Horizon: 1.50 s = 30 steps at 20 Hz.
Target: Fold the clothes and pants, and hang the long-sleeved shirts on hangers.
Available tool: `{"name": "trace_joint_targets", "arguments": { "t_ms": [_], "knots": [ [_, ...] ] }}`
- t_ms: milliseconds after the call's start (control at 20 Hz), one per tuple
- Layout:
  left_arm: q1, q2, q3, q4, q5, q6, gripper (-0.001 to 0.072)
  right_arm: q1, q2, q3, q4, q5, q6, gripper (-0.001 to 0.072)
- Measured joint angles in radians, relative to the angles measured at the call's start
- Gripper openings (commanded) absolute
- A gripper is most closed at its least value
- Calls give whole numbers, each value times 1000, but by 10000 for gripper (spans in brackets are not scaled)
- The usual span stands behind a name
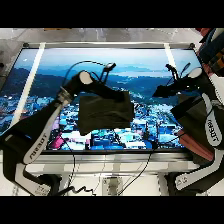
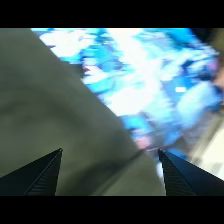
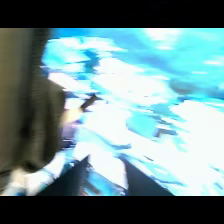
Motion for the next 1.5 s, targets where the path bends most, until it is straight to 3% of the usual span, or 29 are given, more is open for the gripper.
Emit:
{"name": "trace_joint_targets", "arguments": {
  "t_ms": [100,200,450,700,800,1050,1100,1150,1200,1300,1350,1400,1450,1500],
  "knots": [
    [52,31,0,116,-59,3,565,-8,0,-71,104,5,-58,625],
    [103,53,0,209,-103,-33,565,18,-3,-150,155,-32,-86,706],
    [162,46,-2,310,-172,-105,565,206,-16,-282,235,-203,-98,695],
    [156,8,-8,334,-197,-124,564,368,-18,-266,263,-343,-86,696],
    [148,-2,-20,337,-202,-128,564,393,-18,-248,233,-387,-47,696],
    [120,-16,-66,341,-205,-131,564,383,-19,-222,52,-429,176,670],
    [112,-16,-72,341,-204,-131,535,366,-17,-215,30,-416,202,666],
    [102,-17,-77,341,-204,-131,466,342,-15,-200,2,-401,221,582],
    [93,-18,-80,341,-204,-131,425,311,-13,-177,-33,-387,238,442],
    [81,-17,-84,341,-203,-130,402,240,-9,-117,-115,-335,257,405],
    [77,-16,-84,341,-203,-131,325,200,-8,-84,-158,-307,263,345],
    [74,-14,-85,341,-202,-131,247,156,-6,-50,-190,-280,266,179],
    [72,-10,-85,341,-203,-131,201,116,-5,-21,-214,-247,266,76],
    [68,-6,-85,341,-204,-131,144,74,-5,3,-230,-203,262,63]
  ]
}}
